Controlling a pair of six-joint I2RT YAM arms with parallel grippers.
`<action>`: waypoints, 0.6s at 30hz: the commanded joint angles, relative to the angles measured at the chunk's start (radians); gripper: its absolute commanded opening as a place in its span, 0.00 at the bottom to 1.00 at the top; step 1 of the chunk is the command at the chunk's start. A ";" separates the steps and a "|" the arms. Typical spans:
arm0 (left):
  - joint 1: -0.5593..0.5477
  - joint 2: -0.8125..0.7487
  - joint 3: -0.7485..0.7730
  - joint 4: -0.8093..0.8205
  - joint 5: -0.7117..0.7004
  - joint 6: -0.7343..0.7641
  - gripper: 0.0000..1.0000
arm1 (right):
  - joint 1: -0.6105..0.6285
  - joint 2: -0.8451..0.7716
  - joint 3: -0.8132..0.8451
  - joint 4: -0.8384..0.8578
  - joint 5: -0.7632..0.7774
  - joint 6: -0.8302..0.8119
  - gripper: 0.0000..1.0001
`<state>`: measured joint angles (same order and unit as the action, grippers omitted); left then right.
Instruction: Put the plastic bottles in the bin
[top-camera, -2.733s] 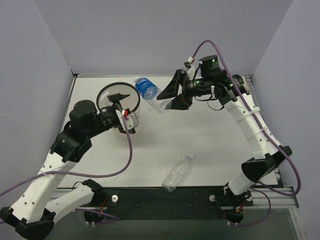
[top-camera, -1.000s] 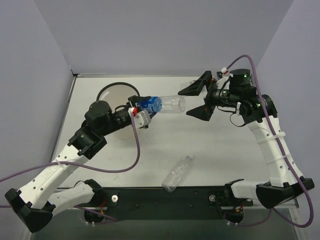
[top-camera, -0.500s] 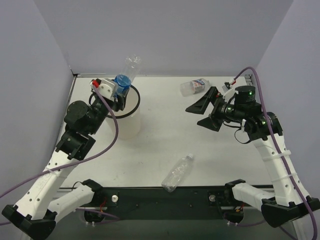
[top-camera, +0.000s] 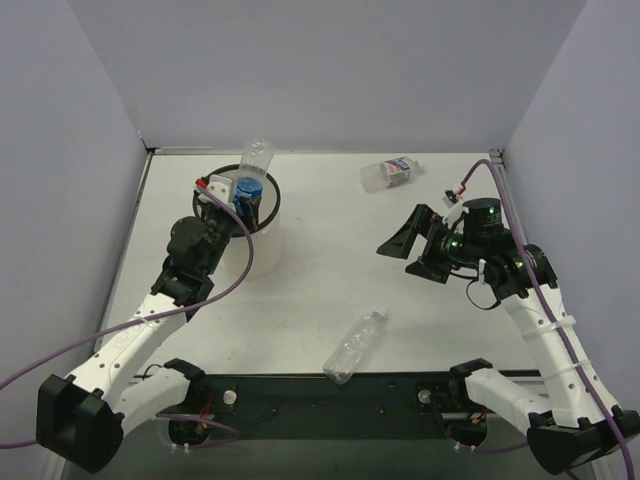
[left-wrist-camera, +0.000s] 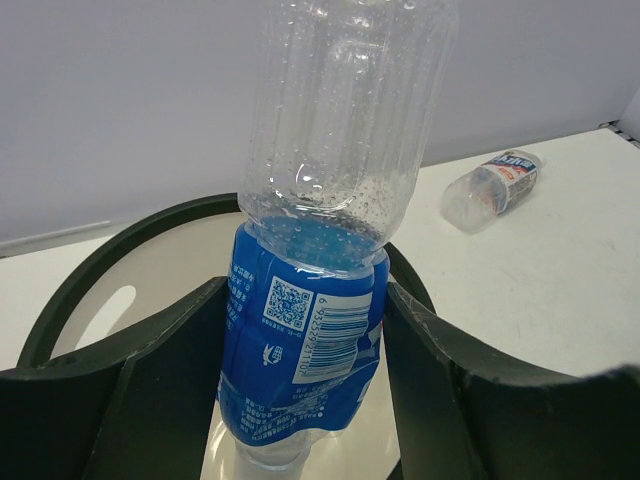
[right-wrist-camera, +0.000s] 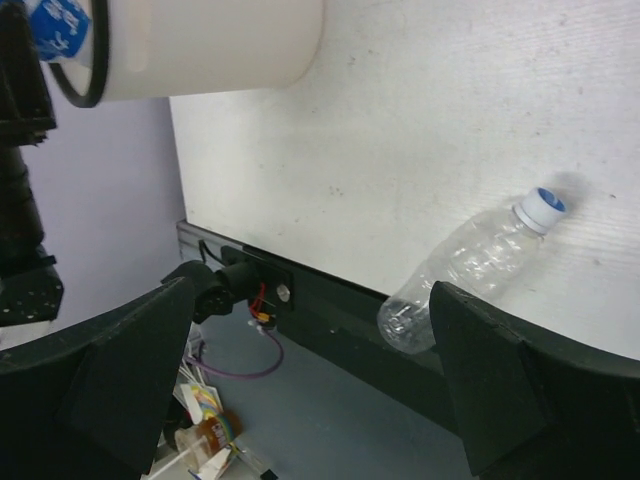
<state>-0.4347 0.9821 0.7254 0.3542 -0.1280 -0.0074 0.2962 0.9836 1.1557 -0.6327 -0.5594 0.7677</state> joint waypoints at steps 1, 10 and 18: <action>0.019 0.020 0.014 0.186 -0.001 -0.023 0.21 | 0.011 -0.029 -0.059 -0.050 0.047 -0.082 0.98; 0.027 -0.014 0.046 0.068 -0.027 -0.034 0.71 | 0.179 0.006 -0.157 -0.114 0.268 -0.116 1.00; 0.031 -0.046 0.029 0.020 -0.019 -0.035 0.76 | 0.382 0.141 -0.211 -0.157 0.420 0.019 1.00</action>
<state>-0.4141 0.9581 0.7204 0.3759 -0.1440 -0.0238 0.6048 1.1011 0.9726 -0.7414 -0.2539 0.7155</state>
